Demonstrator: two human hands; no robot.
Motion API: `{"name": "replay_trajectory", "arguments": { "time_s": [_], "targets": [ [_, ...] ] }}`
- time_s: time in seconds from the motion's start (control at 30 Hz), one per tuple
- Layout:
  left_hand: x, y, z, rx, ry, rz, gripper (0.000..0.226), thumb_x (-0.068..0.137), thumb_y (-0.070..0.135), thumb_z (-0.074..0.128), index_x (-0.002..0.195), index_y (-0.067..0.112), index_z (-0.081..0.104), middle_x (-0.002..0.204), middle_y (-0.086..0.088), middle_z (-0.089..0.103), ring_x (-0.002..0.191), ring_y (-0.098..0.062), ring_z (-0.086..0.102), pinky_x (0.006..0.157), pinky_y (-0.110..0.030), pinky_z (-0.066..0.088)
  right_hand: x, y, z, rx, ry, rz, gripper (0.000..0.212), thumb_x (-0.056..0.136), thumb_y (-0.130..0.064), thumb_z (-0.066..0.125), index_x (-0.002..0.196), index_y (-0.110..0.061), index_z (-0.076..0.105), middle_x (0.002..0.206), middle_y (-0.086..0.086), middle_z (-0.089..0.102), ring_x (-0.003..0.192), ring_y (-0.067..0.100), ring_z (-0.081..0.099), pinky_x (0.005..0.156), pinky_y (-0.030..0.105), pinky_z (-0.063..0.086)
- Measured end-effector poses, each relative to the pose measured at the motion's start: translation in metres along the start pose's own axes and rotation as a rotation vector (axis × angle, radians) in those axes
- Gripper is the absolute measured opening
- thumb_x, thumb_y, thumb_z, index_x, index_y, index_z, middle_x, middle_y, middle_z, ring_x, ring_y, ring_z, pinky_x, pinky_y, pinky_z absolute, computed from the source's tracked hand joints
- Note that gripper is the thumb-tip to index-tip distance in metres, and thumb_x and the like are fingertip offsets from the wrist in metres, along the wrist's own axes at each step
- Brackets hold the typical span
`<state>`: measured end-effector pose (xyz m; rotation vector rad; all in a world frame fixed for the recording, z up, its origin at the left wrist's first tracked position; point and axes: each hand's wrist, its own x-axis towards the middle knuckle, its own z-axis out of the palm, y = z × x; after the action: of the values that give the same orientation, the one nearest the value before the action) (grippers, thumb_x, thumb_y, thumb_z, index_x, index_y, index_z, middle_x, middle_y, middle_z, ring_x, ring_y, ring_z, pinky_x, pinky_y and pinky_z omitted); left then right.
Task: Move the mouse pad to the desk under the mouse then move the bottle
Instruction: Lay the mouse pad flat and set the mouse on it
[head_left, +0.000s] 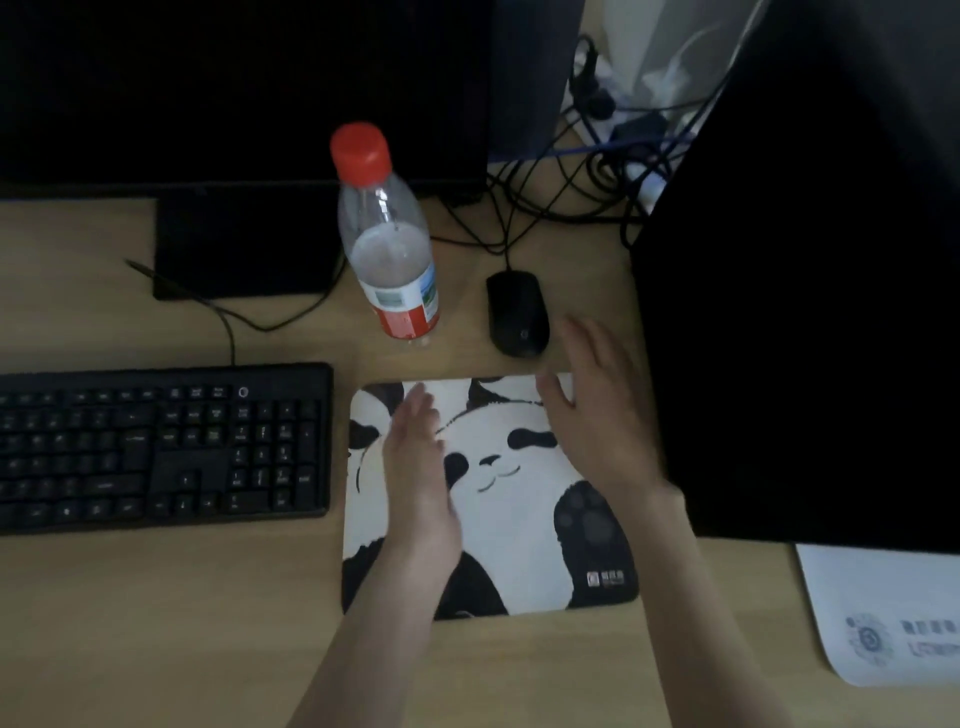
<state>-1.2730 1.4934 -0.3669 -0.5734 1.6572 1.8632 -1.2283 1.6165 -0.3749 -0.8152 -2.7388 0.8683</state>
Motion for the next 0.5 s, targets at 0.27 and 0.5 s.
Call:
{"name": "replay_trajectory", "arguments": {
  "time_s": [0.27, 0.5],
  "targets": [
    [0.038, 0.016, 0.059, -0.386, -0.082, -0.391, 0.032, 0.09, 0.011, 0.042, 0.121, 0.004, 0.048, 0.109, -0.011, 0.05, 0.108, -0.026, 0.043, 0.097, -0.036, 0.032, 0.102, 0.002, 0.016, -0.006, -0.15, 0.009, 0.05, 0.092, -0.025, 0.042, 0.138, -0.008, 0.03, 0.148, 0.012, 0.031, 0.134, 0.026, 0.027, 0.11, 0.034, 0.02],
    [0.055, 0.017, 0.077, -0.382, -0.05, -0.383, 0.028, 0.088, 0.006, 0.039, 0.108, 0.004, 0.058, 0.099, -0.018, 0.057, 0.111, -0.029, 0.049, 0.095, -0.037, 0.034, 0.131, 0.007, 0.035, -0.009, -0.26, 0.015, 0.052, 0.093, -0.03, 0.041, 0.138, -0.008, 0.029, 0.15, 0.013, 0.028, 0.136, 0.027, 0.024, 0.111, 0.036, 0.02]
  ]
}}
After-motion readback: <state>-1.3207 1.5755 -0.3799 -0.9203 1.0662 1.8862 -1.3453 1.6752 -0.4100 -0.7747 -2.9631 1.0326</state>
